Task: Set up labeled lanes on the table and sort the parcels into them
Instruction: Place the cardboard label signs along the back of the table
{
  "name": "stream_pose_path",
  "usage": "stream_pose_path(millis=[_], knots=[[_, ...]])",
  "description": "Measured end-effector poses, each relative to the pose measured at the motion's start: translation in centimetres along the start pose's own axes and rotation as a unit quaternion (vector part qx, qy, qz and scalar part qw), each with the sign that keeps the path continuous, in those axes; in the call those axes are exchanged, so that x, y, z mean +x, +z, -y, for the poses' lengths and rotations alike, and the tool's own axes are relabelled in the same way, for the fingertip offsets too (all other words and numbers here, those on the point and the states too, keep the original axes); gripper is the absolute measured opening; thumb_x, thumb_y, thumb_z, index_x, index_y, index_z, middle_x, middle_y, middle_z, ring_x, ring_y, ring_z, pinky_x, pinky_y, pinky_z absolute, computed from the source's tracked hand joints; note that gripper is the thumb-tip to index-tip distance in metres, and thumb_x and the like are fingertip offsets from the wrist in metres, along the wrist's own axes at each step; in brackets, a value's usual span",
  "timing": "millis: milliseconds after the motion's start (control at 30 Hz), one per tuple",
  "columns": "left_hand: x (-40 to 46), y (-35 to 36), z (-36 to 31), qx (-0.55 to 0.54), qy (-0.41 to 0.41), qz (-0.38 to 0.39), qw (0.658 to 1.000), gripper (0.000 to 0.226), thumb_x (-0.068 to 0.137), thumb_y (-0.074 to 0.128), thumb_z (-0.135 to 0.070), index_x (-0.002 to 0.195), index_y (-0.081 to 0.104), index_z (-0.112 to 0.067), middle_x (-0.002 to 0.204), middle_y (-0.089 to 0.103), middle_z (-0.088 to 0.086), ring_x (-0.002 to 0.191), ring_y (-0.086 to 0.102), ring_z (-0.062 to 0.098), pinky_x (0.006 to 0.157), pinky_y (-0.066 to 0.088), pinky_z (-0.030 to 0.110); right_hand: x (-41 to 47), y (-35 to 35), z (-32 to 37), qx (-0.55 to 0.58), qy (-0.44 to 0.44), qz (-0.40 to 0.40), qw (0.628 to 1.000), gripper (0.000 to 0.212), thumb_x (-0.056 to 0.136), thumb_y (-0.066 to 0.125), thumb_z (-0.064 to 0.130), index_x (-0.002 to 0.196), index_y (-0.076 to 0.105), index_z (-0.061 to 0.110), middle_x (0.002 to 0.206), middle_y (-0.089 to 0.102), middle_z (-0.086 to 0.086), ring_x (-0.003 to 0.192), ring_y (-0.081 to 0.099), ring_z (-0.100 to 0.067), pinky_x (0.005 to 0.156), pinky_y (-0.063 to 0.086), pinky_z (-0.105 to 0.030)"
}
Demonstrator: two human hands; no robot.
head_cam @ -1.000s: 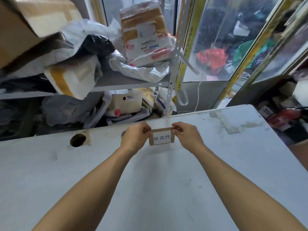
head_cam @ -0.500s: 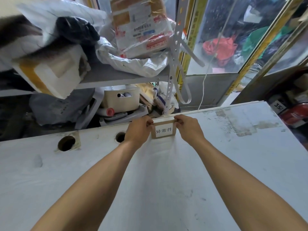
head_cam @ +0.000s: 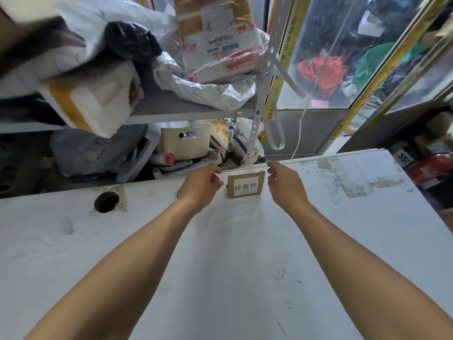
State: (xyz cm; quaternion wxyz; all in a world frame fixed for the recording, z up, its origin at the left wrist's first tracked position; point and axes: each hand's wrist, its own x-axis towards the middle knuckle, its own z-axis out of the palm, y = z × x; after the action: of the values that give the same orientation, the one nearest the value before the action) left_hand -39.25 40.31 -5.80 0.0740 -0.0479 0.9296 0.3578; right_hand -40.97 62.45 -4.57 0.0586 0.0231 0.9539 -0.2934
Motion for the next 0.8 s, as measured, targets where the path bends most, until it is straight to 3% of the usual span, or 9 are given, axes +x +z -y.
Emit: stream_pose_path(millis=[167, 333, 467, 600, 800], knots=[[-4.9, -4.6, 2.9, -0.021, -0.008, -0.035, 0.999, 0.024, 0.091, 0.067, -0.033, 0.115, 0.062, -0.032, 0.093, 0.067, -0.016, 0.086, 0.064, 0.006, 0.074, 0.055, 0.032, -4.0, 1.3, 5.6, 0.001, -0.116, -0.010, 0.993, 0.037, 0.101, 0.049, 0.009, 0.137, 0.056, 0.012, 0.130, 0.063, -0.011, 0.115, 0.060, -0.030, 0.094, 0.049, -0.038], [-12.1, -10.2, 9.0, -0.012, -0.029, -0.058, 0.998, 0.016, 0.091, 0.068, -0.034, 0.106, 0.064, -0.034, 0.085, 0.065, -0.023, 0.078, 0.061, -0.006, 0.063, 0.045, 0.019, -9.2, 5.4, 12.9, 0.013, -0.216, 0.061, 0.974, 0.036, 0.099, 0.053, 0.009, 0.135, 0.057, 0.007, 0.127, 0.065, -0.011, 0.116, 0.060, -0.027, 0.097, 0.045, -0.035], [-19.1, -16.3, 15.5, 0.005, -0.086, -0.100, 0.991, 0.013, 0.092, 0.067, -0.034, 0.104, 0.065, -0.032, 0.089, 0.065, -0.020, 0.082, 0.061, -0.001, 0.069, 0.049, 0.025, -14.5, 10.8, 20.2, 0.027, -0.262, 0.128, 0.956, 0.036, 0.102, 0.051, 0.016, 0.137, 0.056, 0.012, 0.128, 0.064, -0.007, 0.115, 0.059, -0.023, 0.098, 0.045, -0.033], [-25.0, -22.1, 21.9, 0.027, -0.110, -0.135, 0.984, 0.014, 0.093, 0.066, -0.031, 0.106, 0.066, -0.027, 0.090, 0.066, -0.015, 0.083, 0.061, 0.005, 0.074, 0.049, 0.027, -19.7, 16.6, 27.1, 0.038, -0.263, 0.174, 0.948, 0.038, 0.102, 0.052, 0.025, 0.139, 0.055, 0.022, 0.128, 0.064, 0.002, 0.110, 0.059, -0.015, 0.092, 0.041, -0.022], [-32.8, -27.3, 31.2, 0.033, -0.169, -0.130, 0.976, 0.020, 0.096, 0.062, -0.025, 0.114, 0.067, -0.019, 0.107, 0.068, -0.002, 0.092, 0.061, 0.014, 0.082, 0.049, 0.032, -26.8, 24.3, 33.1, 0.004, -0.280, 0.289, 0.915, 0.041, 0.101, 0.053, 0.032, 0.142, 0.051, 0.026, 0.131, 0.063, 0.002, 0.112, 0.060, -0.014, 0.094, 0.044, -0.027]])
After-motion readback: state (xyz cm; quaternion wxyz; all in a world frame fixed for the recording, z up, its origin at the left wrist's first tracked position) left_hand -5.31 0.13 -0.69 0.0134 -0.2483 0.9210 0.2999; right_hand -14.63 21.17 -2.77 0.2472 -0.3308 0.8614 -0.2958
